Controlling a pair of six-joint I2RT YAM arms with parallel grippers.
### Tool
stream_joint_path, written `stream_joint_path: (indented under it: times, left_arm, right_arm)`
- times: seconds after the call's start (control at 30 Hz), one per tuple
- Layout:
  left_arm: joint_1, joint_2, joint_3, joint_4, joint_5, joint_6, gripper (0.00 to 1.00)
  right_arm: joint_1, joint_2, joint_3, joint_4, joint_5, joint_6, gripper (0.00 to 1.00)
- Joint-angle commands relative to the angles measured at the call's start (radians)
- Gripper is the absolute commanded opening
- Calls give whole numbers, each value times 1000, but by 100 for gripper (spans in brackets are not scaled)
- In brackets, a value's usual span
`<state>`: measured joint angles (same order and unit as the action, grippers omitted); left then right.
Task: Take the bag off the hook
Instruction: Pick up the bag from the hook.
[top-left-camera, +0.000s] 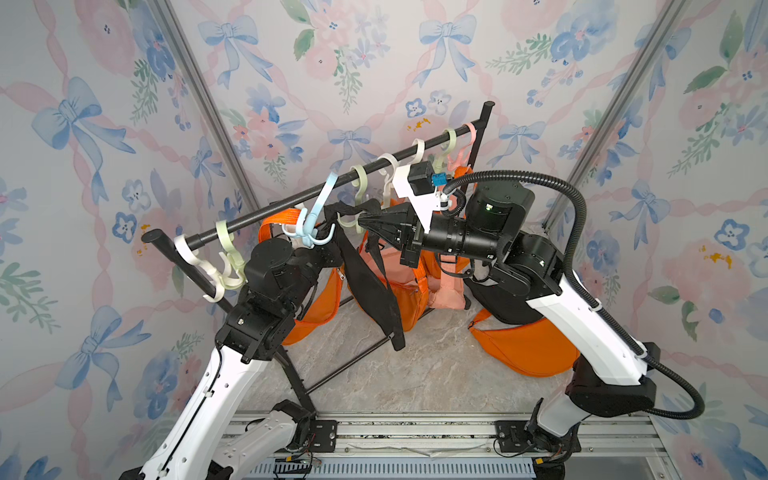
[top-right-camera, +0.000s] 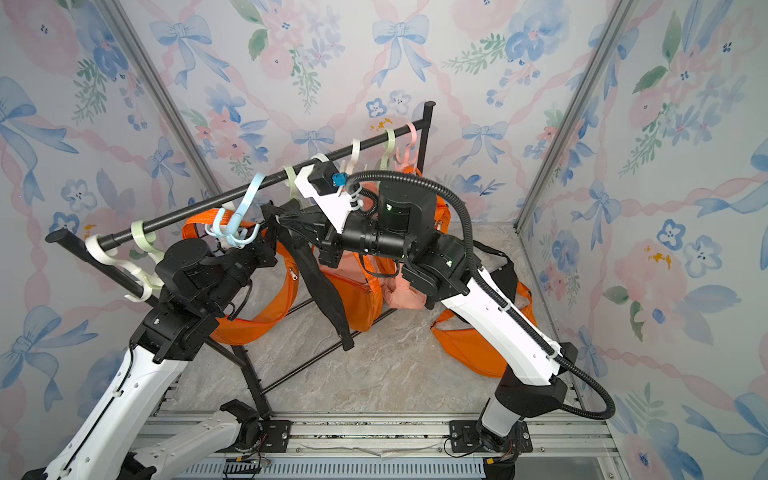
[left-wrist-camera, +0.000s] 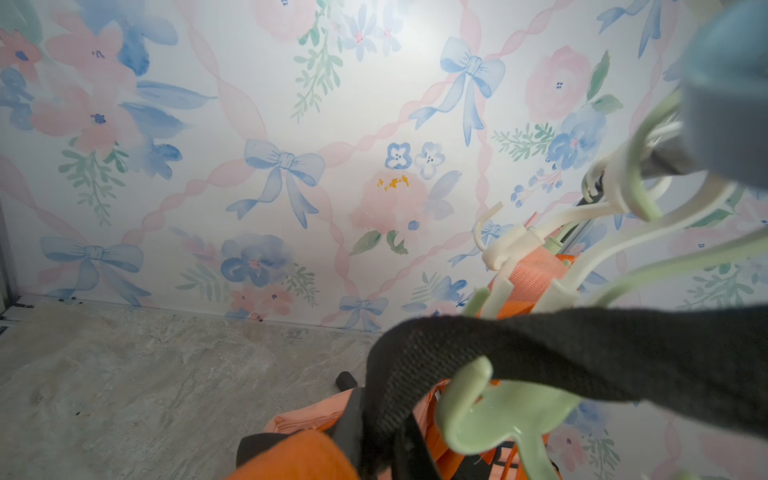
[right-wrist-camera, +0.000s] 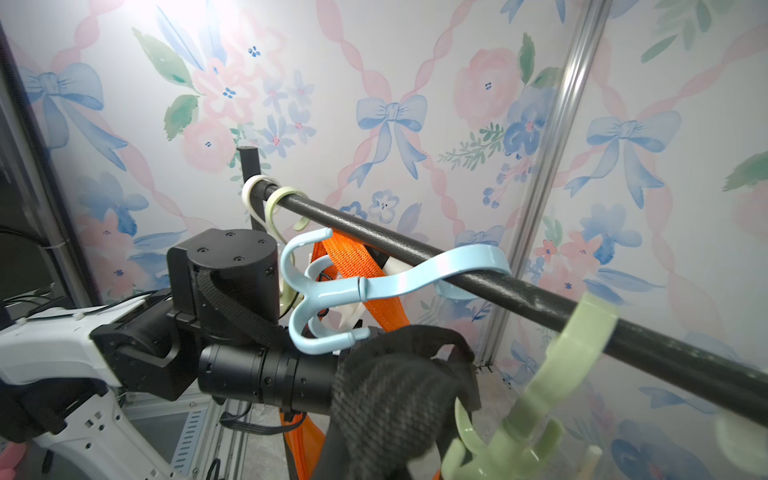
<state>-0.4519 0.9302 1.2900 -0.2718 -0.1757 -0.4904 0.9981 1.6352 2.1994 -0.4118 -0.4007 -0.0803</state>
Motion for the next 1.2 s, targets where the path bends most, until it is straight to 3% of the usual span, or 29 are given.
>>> stream_joint_path:
  times: [0.0, 0.27, 0.57, 0.7, 0.77, 0.9, 0.93, 1.17]
  left_arm:
    - [-5, -62, -1, 58, -50, 44, 15]
    - [-5, -59, 5, 46, -30, 34, 14]
    - [-5, -50, 11, 48, 12, 35, 15]
    - [-4, -49, -12, 46, 8, 35, 21]
    - [-4, -48, -22, 46, 3, 35, 29]
    - [-4, -60, -38, 46, -28, 29, 90]
    - [-3, -65, -40, 46, -35, 27, 98]
    - [-4, -63, -37, 48, -21, 23, 98]
  right_arm:
    - [27, -76, -11, -11, -60, -39, 0]
    - [8, -101, -61, 51, 34, -59, 0]
    - [-2, -13, 102, -52, -95, -24, 0]
    - [53, -32, 106, -185, -89, -108, 0]
    - [80, -57, 73, -236, -73, -140, 0]
    - [106, -119, -45, -258, -45, -149, 0]
    - [107, -133, -73, -251, -37, -146, 0]
    - [77, -193, -234, -176, 83, -117, 0]
